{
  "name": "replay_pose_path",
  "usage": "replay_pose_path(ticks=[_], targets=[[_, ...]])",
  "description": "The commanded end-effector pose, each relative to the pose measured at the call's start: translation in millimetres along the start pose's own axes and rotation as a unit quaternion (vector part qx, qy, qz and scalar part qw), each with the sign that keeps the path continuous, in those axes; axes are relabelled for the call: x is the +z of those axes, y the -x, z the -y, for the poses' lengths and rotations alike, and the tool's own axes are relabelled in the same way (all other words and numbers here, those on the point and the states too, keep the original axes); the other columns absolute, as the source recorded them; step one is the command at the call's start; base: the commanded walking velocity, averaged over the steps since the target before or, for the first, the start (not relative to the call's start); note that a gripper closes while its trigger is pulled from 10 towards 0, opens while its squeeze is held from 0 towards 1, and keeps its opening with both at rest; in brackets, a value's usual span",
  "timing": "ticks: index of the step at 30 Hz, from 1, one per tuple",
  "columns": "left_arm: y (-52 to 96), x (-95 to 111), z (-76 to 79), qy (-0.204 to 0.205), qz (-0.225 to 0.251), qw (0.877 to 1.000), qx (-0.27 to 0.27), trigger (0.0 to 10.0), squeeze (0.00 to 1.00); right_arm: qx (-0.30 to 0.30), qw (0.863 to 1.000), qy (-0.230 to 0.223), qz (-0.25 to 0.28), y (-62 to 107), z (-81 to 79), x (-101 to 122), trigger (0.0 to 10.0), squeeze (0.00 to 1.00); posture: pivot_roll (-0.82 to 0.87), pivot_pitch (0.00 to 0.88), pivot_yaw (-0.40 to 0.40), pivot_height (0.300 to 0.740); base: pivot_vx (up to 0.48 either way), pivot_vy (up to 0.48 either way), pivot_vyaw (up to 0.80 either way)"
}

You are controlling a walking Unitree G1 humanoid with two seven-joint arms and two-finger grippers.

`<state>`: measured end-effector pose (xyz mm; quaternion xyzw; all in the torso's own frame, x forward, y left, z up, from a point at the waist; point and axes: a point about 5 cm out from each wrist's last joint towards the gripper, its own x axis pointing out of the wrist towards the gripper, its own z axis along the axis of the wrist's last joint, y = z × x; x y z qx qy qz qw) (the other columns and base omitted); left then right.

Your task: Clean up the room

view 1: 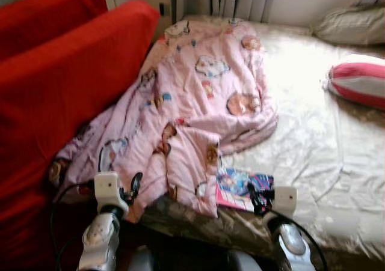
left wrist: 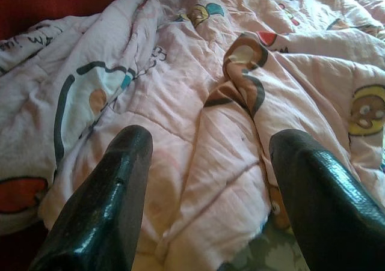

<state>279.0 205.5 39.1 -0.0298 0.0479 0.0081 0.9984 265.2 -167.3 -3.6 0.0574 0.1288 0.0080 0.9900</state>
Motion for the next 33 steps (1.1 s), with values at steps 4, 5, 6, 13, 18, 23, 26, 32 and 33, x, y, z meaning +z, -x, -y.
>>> replay_pose_path(ticks=[4,5,6,13,18,23,26,32,33], targets=[[0.4,-0.4,-1.9,0.005,-0.006,1.000,0.002,10.0,0.00,-0.002,1.000,-0.003,-0.009,2.3,0.7,-4.4,10.0,0.00,0.02,0.140,-0.041,0.637,0.000,0.000,0.00],[0.2,-0.3,-1.9,0.006,-0.006,1.000,0.002,10.0,0.00,-0.003,1.000,-0.003,-0.010,2.2,0.9,-4.5,10.0,0.00,0.02,0.141,-0.041,0.637,0.000,0.000,0.00],[0.0,-0.2,-1.7,0.006,-0.006,1.000,0.002,10.0,0.00,-0.003,1.000,-0.004,-0.009,2.1,0.9,-4.4,10.0,0.00,0.02,0.142,-0.042,0.637,0.000,0.000,0.00],[-0.2,-1.2,-1.6,0.005,-0.010,1.000,0.001,10.0,0.00,-0.007,1.000,-0.004,-0.014,1.9,1.7,-5.3,10.0,0.00,0.03,0.144,-0.041,0.637,0.000,0.000,0.00],[0.2,-1.8,-1.0,0.007,-0.012,1.000,-0.001,10.0,0.00,-0.006,1.000,-0.002,-0.018,0.9,0.3,-5.5,10.0,0.00,0.03,0.142,-0.042,0.637,0.000,0.000,0.00],[0.5,-2.5,0.0,0.008,-0.014,1.000,-0.003,10.0,0.00,-0.007,0.999,0.006,-0.034,-0.5,-0.5,-7.9,10.0,0.00,0.03,0.139,-0.042,0.617,0.000,0.000,0.00],[-0.1,-2.6,-0.3,0.006,-0.015,1.000,-0.002,10.0,0.00,-0.007,1.000,0.000,-0.018,-0.3,0.0,-5.1,10.0,0.00,0.03,0.137,-0.043,0.612,0.000,0.000,0.00],[-1.0,-3.3,0.4,0.004,-0.021,1.000,-0.007,10.0,0.00,-0.007,1.000,-0.003,-0.015,-1.4,-0.2,-3.1,10.0,0.00,0.03,0.132,-0.042,0.612,0.000,0.000,0.00],[-1.0,-3.3,0.4,0.004,-0.021,1.000,-0.007,10.0,0.00,-0.007,1.000,-0.003,-0.015,-1.4,-0.2,-3.1,10.0,0.00,0.03,0.132,-0.042,0.612,0.000,0.000,0.00]])
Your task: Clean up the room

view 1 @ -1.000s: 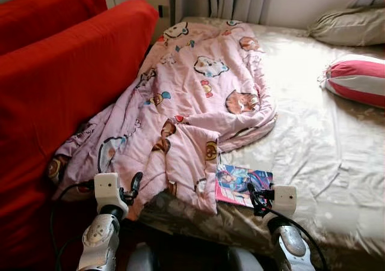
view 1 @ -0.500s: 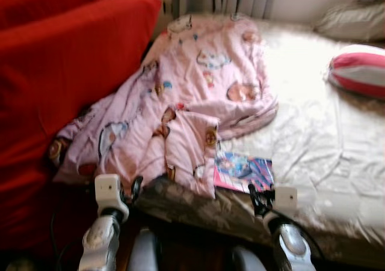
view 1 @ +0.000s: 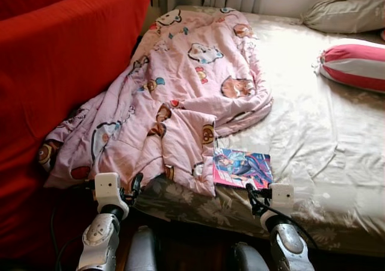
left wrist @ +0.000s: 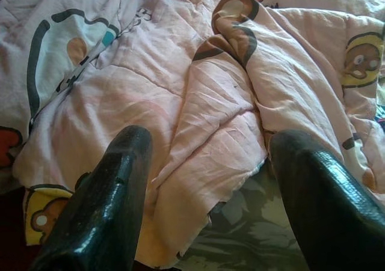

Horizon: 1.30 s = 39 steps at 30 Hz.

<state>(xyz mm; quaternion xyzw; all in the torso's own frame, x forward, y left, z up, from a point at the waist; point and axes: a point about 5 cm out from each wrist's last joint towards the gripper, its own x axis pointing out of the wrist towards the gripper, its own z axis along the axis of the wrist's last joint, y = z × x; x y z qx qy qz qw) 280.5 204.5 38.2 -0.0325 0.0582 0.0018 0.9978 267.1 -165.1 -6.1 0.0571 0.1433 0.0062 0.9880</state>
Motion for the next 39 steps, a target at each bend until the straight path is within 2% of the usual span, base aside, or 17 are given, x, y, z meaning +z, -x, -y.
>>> replay_pose_path(ticks=[1,19,27,30,39], targets=[[0.4,-2.9,-0.3,0.001,-0.012,1.000,-0.001,10.0,0.00,-0.004,1.000,-0.003,-0.001,1.0,1.4,-1.0,10.0,0.00,0.03,0.132,-0.042,0.612,0.000,0.000,0.00],[-0.5,-1.5,0.5,0.001,-0.011,1.000,-0.006,10.0,0.00,-0.002,1.000,-0.002,-0.005,-0.4,-1.1,-1.7,10.0,0.00,0.04,0.107,-0.037,0.612,0.000,0.000,0.00],[-1.6,0.0,0.3,0.002,-0.008,1.000,-0.007,10.0,0.00,-0.001,1.000,0.013,-0.022,-2.0,-2.8,-3.6,10.0,0.00,0.04,0.112,-0.038,0.607,0.000,0.000,0.00],[-1.4,0.1,0.4,0.002,-0.008,1.000,-0.008,10.0,0.00,-0.002,1.000,0.009,-0.015,-1.3,-2.2,-3.1,10.0,0.00,0.04,0.119,-0.039,0.592,0.000,0.000,0.00],[-1.0,-0.1,1.6,0.002,-0.009,1.000,-0.010,10.0,0.00,-0.003,1.000,-0.005,-0.001,0.1,-0.8,-1.4,10.0,0.00,0.04,0.130,-0.040,0.592,0.000,0.000,0.00]])
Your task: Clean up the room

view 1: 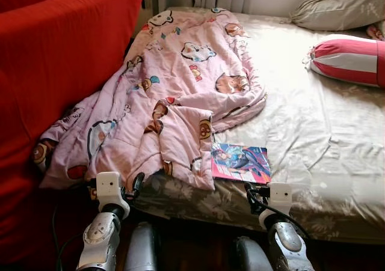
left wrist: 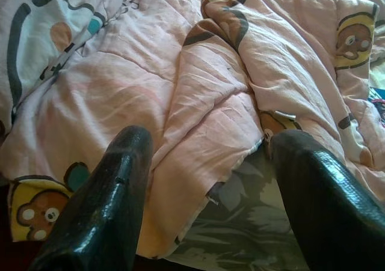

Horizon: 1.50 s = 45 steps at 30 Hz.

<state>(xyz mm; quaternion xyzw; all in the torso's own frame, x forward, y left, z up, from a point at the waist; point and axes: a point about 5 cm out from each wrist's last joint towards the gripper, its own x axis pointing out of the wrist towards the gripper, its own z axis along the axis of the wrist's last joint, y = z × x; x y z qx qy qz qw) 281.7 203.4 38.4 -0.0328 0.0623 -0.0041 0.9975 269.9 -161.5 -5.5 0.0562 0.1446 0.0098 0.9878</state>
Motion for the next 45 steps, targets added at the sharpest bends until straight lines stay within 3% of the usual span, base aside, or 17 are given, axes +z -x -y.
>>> replay_pose_path(ticks=[1,26,30,45], targets=[[0.4,-0.6,0.5,0.002,-0.005,1.000,-0.004,10.0,0.00,-0.006,1.000,-0.005,0.000,2.9,2.8,-2.7,10.0,0.00,0.04,0.129,-0.040,0.592,0.000,0.000,0.00],[-0.1,-0.5,0.0,0.000,-0.007,1.000,-0.006,10.0,0.00,0.017,1.000,0.006,-0.003,3.8,-1.8,-5.3,10.0,0.00,0.04,0.130,-0.036,0.592,0.000,0.000,0.03],[0.4,-0.6,0.6,0.001,-0.006,1.000,-0.008,10.0,0.00,0.018,1.000,-0.004,-0.004,4.5,-3.0,-6.6,10.0,0.00,0.04,0.132,-0.037,0.592,0.000,0.000,0.80],[0.6,-1.1,0.4,-0.002,-0.007,1.000,-0.012,10.0,0.00,0.020,0.999,-0.022,0.012,4.3,-1.6,-2.6,10.0,0.00,0.04,0.129,-0.033,0.592,0.000,0.000,0.00]])
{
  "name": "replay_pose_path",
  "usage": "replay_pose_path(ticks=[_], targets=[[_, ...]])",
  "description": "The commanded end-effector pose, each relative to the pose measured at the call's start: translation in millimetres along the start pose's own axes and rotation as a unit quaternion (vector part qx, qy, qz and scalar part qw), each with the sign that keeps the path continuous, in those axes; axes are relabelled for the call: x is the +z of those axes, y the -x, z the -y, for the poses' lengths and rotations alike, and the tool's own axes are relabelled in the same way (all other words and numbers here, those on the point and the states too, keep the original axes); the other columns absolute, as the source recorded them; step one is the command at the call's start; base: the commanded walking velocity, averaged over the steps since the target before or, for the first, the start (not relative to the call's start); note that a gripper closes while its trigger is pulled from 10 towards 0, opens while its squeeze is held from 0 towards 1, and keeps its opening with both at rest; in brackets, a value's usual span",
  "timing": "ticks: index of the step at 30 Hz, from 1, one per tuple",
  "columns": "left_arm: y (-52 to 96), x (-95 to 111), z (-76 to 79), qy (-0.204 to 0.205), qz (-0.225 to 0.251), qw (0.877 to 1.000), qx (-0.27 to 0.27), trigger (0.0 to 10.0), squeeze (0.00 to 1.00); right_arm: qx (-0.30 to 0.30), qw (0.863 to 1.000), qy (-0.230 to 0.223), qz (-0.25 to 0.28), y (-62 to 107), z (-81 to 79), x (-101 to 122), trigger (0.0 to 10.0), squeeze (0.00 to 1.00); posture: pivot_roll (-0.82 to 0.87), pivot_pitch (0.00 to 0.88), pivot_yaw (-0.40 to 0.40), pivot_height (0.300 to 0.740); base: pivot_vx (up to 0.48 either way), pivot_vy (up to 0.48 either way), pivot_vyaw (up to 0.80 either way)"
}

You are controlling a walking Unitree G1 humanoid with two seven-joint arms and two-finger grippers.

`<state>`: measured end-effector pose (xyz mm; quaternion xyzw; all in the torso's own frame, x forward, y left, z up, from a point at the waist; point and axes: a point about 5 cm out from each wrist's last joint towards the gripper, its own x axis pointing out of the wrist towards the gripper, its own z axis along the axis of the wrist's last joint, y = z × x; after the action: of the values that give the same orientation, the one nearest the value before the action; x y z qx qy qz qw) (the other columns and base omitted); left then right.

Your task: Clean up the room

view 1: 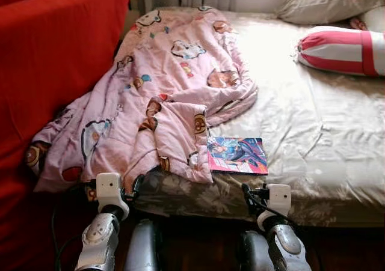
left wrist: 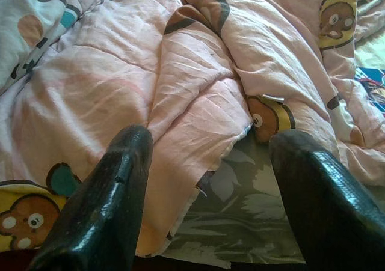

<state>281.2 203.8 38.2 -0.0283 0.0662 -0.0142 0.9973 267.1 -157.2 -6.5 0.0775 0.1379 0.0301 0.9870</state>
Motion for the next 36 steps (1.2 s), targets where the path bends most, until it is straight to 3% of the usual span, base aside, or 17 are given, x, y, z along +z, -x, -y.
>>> replay_pose_path(ticks=[1,9,14,27,36], targets=[[0.0,-0.9,0.9,0.003,-0.003,1.000,-0.002,10.0,0.00,-0.003,1.000,-0.004,0.007,2.2,2.6,-0.2,10.0,0.00,0.04,0.129,-0.033,0.592,0.000,0.000,0.00],[-1.0,1.1,0.6,0.000,0.000,1.000,-0.004,10.0,0.00,0.001,1.000,0.000,0.015,2.5,0.8,0.7,10.0,0.00,0.05,0.123,-0.028,0.592,0.188,0.000,0.00],[-1.6,1.9,0.8,-0.001,0.000,1.000,-0.005,10.0,0.00,0.007,1.000,0.000,0.023,2.6,-0.3,2.3,10.0,0.00,0.05,0.126,-0.026,0.592,0.260,0.000,0.72],[-1.2,1.9,0.2,-0.003,-0.002,1.000,-0.009,10.0,0.00,-0.004,1.000,-0.014,0.021,2.7,1.7,1.3,10.0,0.00,0.04,0.140,-0.017,0.592,0.272,0.000,0.00],[-0.8,2.3,1.2,-0.003,0.000,1.000,-0.009,10.0,0.00,0.025,0.999,0.015,0.017,3.2,-2.8,0.4,10.0,0.00,0.04,0.155,-0.017,0.592,0.244,0.000,0.27]])
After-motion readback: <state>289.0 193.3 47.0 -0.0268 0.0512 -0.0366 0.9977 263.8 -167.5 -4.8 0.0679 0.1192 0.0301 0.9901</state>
